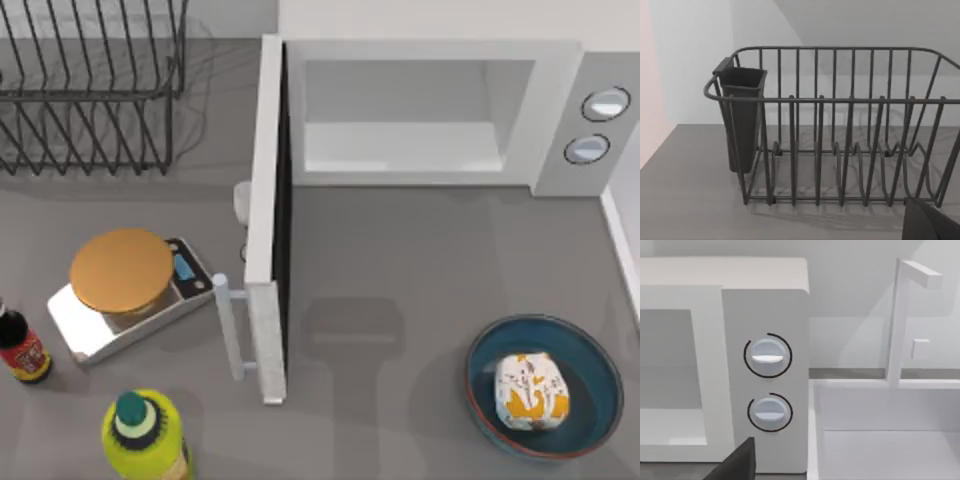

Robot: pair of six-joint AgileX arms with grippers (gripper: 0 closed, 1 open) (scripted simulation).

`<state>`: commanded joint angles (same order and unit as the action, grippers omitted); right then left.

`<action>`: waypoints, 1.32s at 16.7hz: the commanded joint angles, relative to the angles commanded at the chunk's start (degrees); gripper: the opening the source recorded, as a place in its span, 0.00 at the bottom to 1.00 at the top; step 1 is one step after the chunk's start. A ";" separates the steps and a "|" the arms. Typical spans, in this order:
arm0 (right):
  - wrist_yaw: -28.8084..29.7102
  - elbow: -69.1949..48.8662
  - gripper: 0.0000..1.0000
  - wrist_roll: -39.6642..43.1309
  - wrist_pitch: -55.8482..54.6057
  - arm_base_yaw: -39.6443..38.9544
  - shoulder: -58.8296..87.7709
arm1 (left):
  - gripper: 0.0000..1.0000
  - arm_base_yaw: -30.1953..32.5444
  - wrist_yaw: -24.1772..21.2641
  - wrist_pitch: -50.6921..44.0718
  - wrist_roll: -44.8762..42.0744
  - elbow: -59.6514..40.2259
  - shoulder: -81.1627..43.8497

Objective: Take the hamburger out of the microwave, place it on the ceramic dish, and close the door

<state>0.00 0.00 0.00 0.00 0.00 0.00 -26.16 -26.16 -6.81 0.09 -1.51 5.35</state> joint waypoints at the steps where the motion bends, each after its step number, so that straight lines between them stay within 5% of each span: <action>1: 0.00 0.00 1.00 0.00 0.00 0.00 0.00 | 0.00 -0.57 -0.57 -0.16 0.00 -0.04 0.12; 7: 0.00 0.00 1.00 0.00 0.00 0.00 0.00 | 0.00 0.50 0.48 0.37 -0.05 0.11 -0.52; 16: 0.00 0.00 1.00 0.00 0.00 0.00 0.00 | 0.00 20.98 20.97 8.21 -0.10 -0.04 -8.52; 22: 0.00 0.00 1.00 0.00 0.00 0.00 0.00 | 0.00 22.58 22.57 8.99 -0.06 0.02 -9.24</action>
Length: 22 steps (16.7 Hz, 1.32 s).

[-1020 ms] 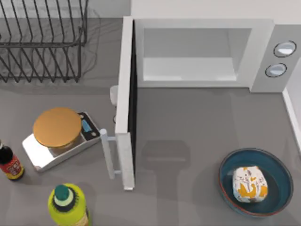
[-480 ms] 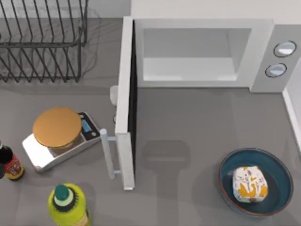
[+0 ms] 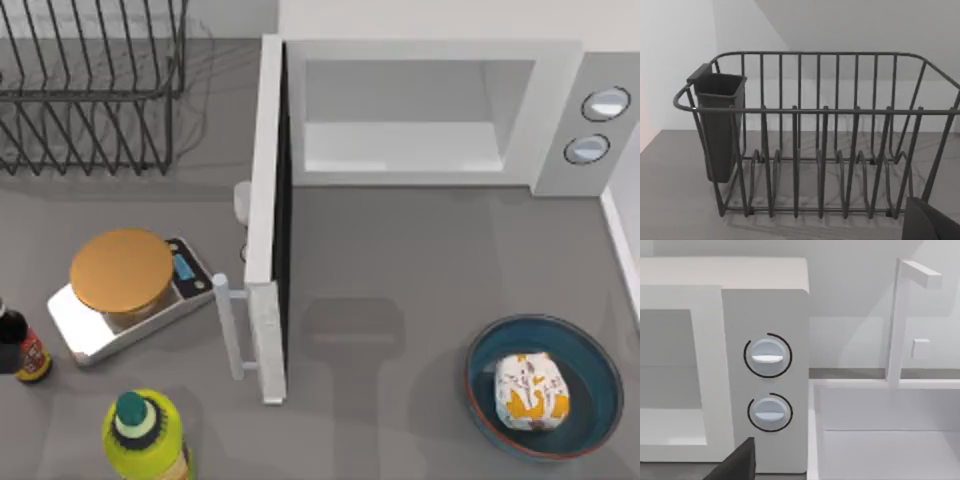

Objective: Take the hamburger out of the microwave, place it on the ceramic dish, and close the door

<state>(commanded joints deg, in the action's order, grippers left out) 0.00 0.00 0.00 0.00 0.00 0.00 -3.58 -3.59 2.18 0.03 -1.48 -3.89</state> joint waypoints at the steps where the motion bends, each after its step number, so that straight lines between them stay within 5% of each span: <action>1: 0.00 0.00 1.00 0.00 0.00 0.00 0.00 | 0.00 -0.22 -0.22 0.07 0.00 0.03 -0.05; 7: 0.00 0.00 1.00 0.00 0.00 0.00 0.00 | 0.00 -8.91 -8.91 1.95 -0.05 0.89 -1.08; 12: 0.00 0.00 1.00 0.00 0.00 0.00 0.00 | 0.00 -9.12 -9.16 1.94 -0.03 0.66 -1.09; 16: 0.00 0.00 1.00 0.00 0.00 0.00 0.00 | 0.00 -3.64 -5.12 -2.64 3.08 -5.00 -7.41; 22: 0.00 0.00 1.00 0.00 0.00 0.00 0.00 | 0.00 14.13 8.13 -16.95 12.63 -22.53 -30.55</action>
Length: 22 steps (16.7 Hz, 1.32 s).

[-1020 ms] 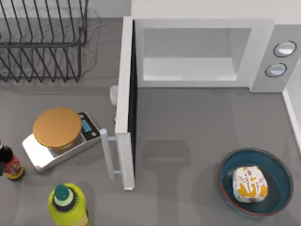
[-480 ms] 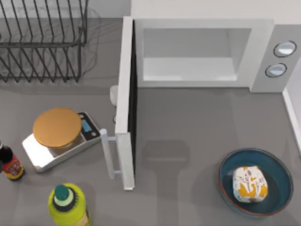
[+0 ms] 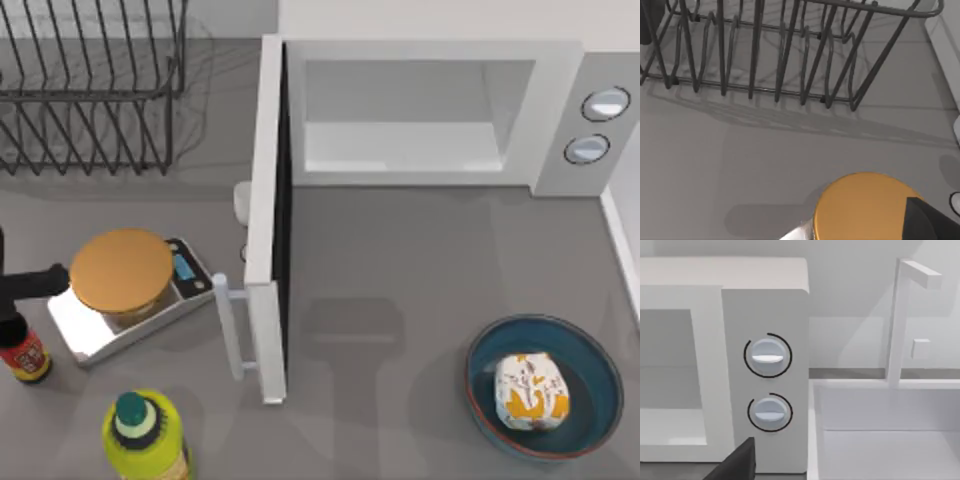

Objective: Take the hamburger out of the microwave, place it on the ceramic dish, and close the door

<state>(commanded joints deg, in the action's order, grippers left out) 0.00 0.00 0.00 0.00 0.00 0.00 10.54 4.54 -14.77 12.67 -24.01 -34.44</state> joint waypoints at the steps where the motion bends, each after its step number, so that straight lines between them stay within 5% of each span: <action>1: 0.00 0.00 1.00 0.00 0.00 0.00 0.00 | 0.00 3.33 2.53 -2.61 1.71 -3.14 -4.24; 9: 0.00 0.00 1.00 0.00 0.00 0.00 0.00 | 0.00 22.46 17.24 -17.21 11.09 -20.28 -27.01; 16: 0.00 0.00 1.00 0.00 0.00 0.00 0.00 | 0.00 22.97 17.62 -16.73 11.40 -19.95 -27.88; 22: 0.00 0.00 1.00 0.00 0.00 0.00 0.00 | 0.00 22.99 17.70 -0.93 11.30 -9.98 -32.82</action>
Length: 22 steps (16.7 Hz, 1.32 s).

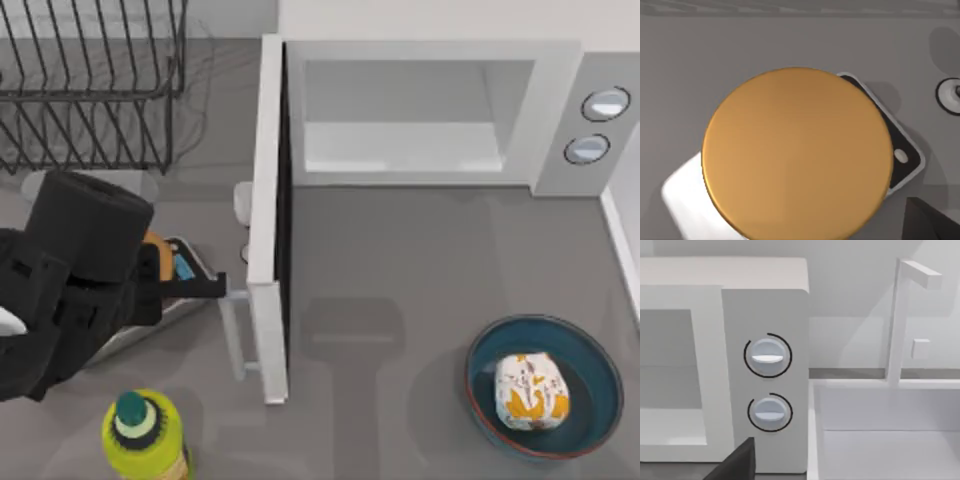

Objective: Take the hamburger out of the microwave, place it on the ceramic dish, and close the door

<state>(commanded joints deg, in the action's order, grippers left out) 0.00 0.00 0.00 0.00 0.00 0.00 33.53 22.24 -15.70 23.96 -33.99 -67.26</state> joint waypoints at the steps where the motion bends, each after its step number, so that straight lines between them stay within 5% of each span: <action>1: 0.00 0.00 1.00 0.00 0.00 0.00 0.00 | 0.00 -0.07 0.00 3.32 -0.05 2.07 -0.90; 6: 0.00 0.00 1.00 0.00 0.00 0.00 0.00 | 0.00 -0.11 -0.12 11.11 -0.25 8.29 -3.50; 10: 0.00 0.00 1.00 0.00 0.00 0.00 0.00 | 0.00 3.35 -0.46 10.11 0.12 3.19 -0.81; 18: 0.00 0.00 1.00 0.00 0.00 0.00 0.00 | 0.00 18.60 9.81 7.55 12.06 -9.84 -17.17; 22: 0.00 0.00 1.00 0.00 0.00 0.00 0.00 | 0.00 20.40 11.26 7.19 13.74 -11.60 -19.00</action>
<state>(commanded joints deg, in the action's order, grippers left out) 0.00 0.00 0.00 0.00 0.00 0.00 53.93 33.51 -8.51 37.70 -45.59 -86.25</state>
